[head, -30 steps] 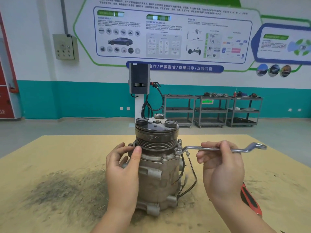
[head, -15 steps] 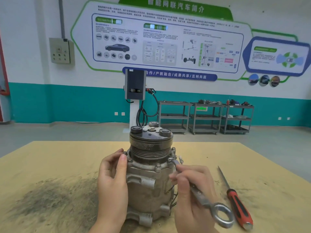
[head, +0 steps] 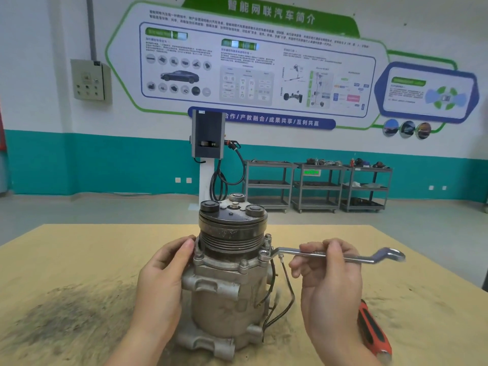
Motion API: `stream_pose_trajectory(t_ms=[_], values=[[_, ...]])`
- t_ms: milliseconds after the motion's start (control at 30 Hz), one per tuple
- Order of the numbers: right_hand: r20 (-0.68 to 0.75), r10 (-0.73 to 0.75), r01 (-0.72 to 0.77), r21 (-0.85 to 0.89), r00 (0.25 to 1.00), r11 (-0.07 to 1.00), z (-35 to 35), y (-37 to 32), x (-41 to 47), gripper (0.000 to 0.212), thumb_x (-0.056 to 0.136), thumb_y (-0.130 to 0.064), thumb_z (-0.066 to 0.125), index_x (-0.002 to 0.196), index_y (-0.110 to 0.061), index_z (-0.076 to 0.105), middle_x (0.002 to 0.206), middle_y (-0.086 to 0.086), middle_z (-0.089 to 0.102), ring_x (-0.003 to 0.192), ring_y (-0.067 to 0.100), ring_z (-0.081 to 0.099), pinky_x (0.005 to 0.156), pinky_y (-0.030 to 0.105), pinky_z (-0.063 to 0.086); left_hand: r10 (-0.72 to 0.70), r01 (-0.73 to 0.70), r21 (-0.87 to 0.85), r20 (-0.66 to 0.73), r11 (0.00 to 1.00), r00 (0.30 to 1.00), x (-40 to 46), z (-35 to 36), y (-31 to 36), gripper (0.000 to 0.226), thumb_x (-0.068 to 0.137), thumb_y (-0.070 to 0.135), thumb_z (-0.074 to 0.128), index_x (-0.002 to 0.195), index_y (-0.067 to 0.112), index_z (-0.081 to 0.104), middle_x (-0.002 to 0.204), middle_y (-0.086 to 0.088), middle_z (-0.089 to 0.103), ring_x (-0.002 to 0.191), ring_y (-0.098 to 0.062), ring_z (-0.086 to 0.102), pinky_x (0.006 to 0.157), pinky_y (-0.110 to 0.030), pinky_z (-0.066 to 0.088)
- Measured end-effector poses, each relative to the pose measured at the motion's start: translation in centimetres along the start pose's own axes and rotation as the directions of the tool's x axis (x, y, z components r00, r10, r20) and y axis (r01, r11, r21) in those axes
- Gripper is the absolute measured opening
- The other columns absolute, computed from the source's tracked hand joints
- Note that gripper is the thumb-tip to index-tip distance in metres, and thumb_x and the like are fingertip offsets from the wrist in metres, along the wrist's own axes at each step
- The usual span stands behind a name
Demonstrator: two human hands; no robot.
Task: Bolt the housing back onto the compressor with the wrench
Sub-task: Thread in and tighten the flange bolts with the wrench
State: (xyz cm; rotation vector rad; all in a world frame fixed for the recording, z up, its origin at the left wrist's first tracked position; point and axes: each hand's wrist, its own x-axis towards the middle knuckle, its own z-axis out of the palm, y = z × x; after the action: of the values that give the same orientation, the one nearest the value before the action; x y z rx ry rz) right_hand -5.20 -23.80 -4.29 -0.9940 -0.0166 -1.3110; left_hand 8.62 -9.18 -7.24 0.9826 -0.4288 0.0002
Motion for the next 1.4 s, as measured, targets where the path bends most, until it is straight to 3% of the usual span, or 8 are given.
stream_pose_trajectory(t_ms=[133,267,433,567,667,1000,1133,1400], values=[[0.278,-0.436,0.494,-0.192,0.856,0.848,0.5,0.1,-2.1,0.02,0.099,-0.043,0.047,0.089,-0.037,0.063,0.079,-0.006,0.065,0.061,0.022,0.066,0.055,0.032,0.052,-0.027,0.028,-0.053,0.016,0.998,1.0,-0.1,0.2,-0.1,0.017,0.08,0.025,0.067,0.085,0.017,0.08,0.099,-0.011,0.076,0.09,-0.016,0.072,0.069,-0.021,0.058],[0.543,-0.5,0.713,-0.304,0.674,0.631,1.1,0.8,-3.5,0.02,0.093,-0.04,0.059,0.088,-0.023,0.067,0.09,-0.003,0.065,0.082,0.006,0.064,0.071,0.016,0.05,-0.016,0.016,-0.016,0.003,1.0,1.0,-0.9,0.9,-0.4,0.024,0.095,0.032,0.055,0.094,0.022,0.077,0.103,-0.009,0.076,0.092,-0.018,0.073,0.07,-0.029,0.058],[0.649,-0.493,0.772,-0.241,0.579,0.589,2.3,0.4,-3.5,0.011,0.092,-0.027,0.066,0.095,-0.016,0.064,0.091,-0.003,0.062,0.079,0.01,0.064,0.067,0.022,0.053,0.088,-0.11,0.238,0.1,0.965,0.991,-2.3,0.9,-0.4,0.052,0.084,0.07,0.052,0.119,0.034,0.066,0.115,0.008,0.073,0.11,-0.014,0.067,0.092,-0.042,0.053],[0.334,-0.427,0.489,-0.129,0.84,0.862,1.8,-1.8,-1.4,0.009,0.101,-0.022,0.043,0.099,-0.022,0.052,0.08,-0.001,0.066,0.057,0.017,0.063,0.054,0.023,0.05,0.108,-0.163,0.307,0.188,0.938,0.976,-2.3,0.4,-0.2,0.072,0.065,0.071,0.067,0.127,0.037,0.054,0.114,0.035,0.064,0.108,0.013,0.059,0.082,-0.006,0.048],[0.124,-0.099,0.107,-0.061,0.987,0.992,1.1,-2.5,0.5,0.016,0.104,-0.01,0.035,0.098,-0.02,0.046,0.069,0.006,0.065,0.05,0.019,0.059,0.048,0.022,0.046,0.095,-0.17,0.334,0.229,0.927,0.969,-2.0,-0.1,-0.6,0.086,0.052,0.061,0.079,0.13,0.039,0.052,0.119,0.029,0.065,0.111,0.007,0.061,0.085,-0.013,0.048],[0.179,0.518,-0.537,0.082,0.836,0.839,-0.9,-1.9,4.1,0.012,0.101,-0.007,0.039,0.095,-0.008,0.049,0.068,0.009,0.061,0.048,0.016,0.054,0.043,0.022,0.046,0.043,-0.18,0.413,0.32,0.893,0.946,-1.4,-0.5,0.1,0.074,0.044,0.072,0.084,0.11,0.068,0.05,0.119,0.031,0.064,0.113,0.005,0.061,0.093,-0.023,0.046],[0.192,0.497,-0.504,-0.01,0.847,0.863,-1.1,-1.5,3.9,0.012,0.102,-0.012,0.04,0.096,-0.007,0.049,0.065,0.009,0.063,0.046,0.016,0.054,0.042,0.021,0.046,0.047,-0.175,0.413,0.302,0.894,0.952,-1.5,-0.3,0.2,0.063,0.052,0.061,0.081,0.107,0.068,0.051,0.116,0.032,0.064,0.111,0.007,0.061,0.092,-0.023,0.046],[0.165,0.384,-0.412,0.197,0.908,0.89,-0.7,-1.6,3.4,0.018,0.102,-0.012,0.037,0.09,-0.01,0.051,0.068,0.008,0.062,0.05,0.016,0.055,0.047,0.022,0.047,0.034,-0.164,0.421,0.3,0.892,0.953,-1.7,-0.2,0.6,0.064,0.052,0.062,0.08,0.109,0.066,0.05,0.116,0.035,0.062,0.11,0.012,0.059,0.087,-0.015,0.045]])
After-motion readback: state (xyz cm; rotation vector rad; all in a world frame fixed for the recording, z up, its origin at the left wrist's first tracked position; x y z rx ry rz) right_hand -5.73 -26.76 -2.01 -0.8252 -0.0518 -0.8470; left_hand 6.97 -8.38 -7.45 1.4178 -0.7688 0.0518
